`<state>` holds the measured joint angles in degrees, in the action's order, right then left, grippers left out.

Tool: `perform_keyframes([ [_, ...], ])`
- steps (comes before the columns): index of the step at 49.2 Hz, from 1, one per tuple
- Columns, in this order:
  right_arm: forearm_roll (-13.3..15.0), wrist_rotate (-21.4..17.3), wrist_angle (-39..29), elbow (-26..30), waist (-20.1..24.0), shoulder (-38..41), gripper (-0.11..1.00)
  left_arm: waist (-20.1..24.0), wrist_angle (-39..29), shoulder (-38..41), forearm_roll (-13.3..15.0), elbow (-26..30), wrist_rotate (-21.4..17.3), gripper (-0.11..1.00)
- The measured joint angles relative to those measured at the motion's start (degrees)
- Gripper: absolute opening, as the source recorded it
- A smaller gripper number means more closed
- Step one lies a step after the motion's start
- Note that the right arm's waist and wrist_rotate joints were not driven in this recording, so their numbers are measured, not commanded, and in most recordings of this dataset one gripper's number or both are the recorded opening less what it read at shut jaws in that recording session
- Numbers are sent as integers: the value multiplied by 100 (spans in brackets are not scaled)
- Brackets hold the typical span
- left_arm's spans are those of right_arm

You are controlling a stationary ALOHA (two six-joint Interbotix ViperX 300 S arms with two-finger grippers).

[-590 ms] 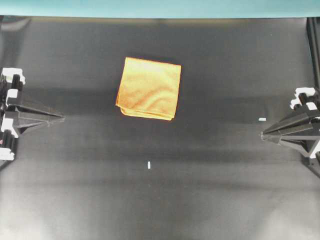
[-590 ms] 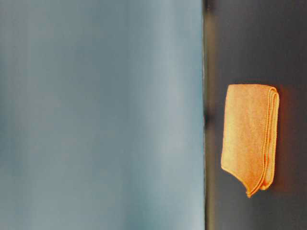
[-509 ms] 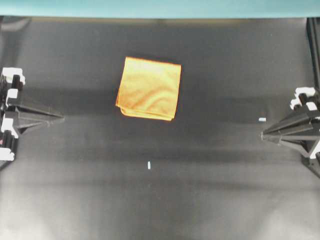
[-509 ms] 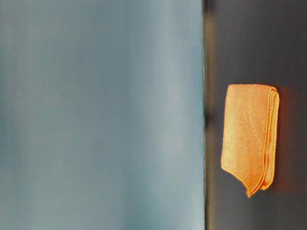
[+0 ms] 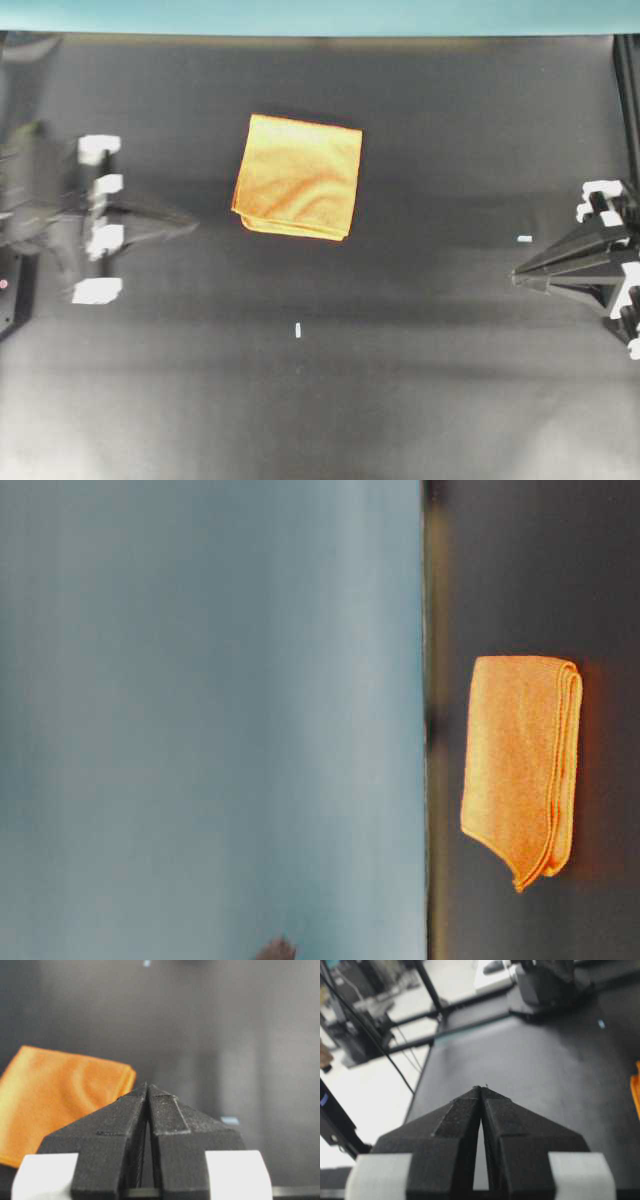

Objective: Push an orange cloth with the left arm to wipe the desk.
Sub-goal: 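Lower the left gripper onto the orange cloth's near edge, pressing down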

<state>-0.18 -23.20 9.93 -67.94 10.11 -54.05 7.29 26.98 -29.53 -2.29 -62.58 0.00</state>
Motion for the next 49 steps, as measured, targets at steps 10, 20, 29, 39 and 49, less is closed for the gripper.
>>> perform_keyframes([
  [10, 9, 0, -413, -18, 9, 35, 0, 264, 229, 1151, 0, 510, -62, 16],
  [20, 9, 9, -431, -18, 9, 18, 0, 756, 659, 2232, 0, 1037, 9, 74],
  [29, 9, 0, -422, -18, 0, 0, 0, 1090, 686, 3111, 0, 1573, 62, 85],
  [39, 9, 0, -422, -44, 9, 0, 0, 1415, 686, 3981, 0, 2171, 343, 84],
  [49, 9, 9, -431, -88, 9, -26, 0, 1494, 686, 4676, 0, 2470, 633, 84],
])
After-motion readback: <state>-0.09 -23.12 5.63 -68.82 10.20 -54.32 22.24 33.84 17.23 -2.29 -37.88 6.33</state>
